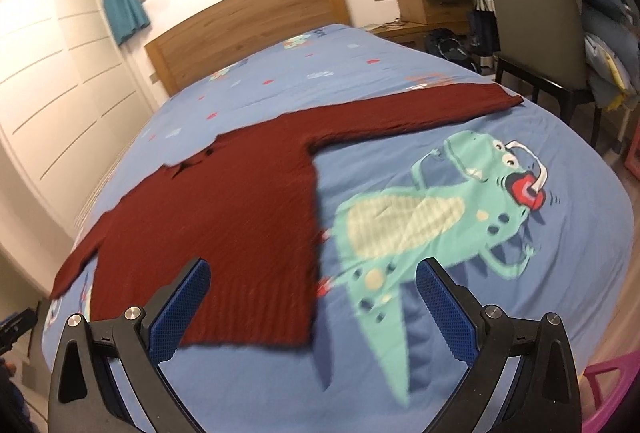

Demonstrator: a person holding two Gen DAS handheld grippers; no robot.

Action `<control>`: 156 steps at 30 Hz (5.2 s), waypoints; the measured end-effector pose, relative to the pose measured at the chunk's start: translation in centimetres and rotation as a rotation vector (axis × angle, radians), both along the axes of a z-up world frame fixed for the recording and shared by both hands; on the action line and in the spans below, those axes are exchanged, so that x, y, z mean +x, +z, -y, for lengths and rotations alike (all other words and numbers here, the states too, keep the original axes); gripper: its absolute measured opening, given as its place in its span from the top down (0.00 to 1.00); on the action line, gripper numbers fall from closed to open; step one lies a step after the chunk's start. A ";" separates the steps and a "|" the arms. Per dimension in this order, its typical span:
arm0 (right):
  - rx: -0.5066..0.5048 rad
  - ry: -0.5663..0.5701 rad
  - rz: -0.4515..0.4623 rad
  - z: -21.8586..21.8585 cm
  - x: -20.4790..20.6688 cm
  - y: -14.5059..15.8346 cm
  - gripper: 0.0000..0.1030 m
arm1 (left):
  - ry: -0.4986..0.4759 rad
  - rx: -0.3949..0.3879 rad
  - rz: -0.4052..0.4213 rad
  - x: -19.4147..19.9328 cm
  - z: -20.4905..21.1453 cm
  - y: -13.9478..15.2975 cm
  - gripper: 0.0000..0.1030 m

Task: Fold small clothes
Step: 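Reach the right tool to the sleeve cuff nearest it and grasp it, then carry the held sleeve across the sweater body and open the right tool, then reach the left tool to the other sleeve cuff and grasp it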

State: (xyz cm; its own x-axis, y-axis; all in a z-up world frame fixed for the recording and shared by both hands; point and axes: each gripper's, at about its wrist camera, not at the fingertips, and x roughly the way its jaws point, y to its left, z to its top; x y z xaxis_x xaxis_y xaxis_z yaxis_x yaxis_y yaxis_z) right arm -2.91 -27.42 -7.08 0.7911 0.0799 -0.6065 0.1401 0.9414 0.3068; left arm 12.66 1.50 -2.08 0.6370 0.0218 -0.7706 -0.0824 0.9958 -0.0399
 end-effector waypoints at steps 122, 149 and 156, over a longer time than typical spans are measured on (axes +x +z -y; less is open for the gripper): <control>0.314 0.614 -0.343 -32.6 35.0 -6.3 0.86 | 0.589 -0.339 -0.032 0.1 -24.3 -5.4 0.01; -0.021 0.622 -0.306 -32.9 29.6 -6.0 0.58 | 0.550 -0.391 0.006 2.3 -27.3 -5.7 0.01; -0.015 0.718 -0.252 -34.8 27.1 -3.3 0.59 | 0.599 -0.400 0.029 3.2 -30.2 -6.1 0.01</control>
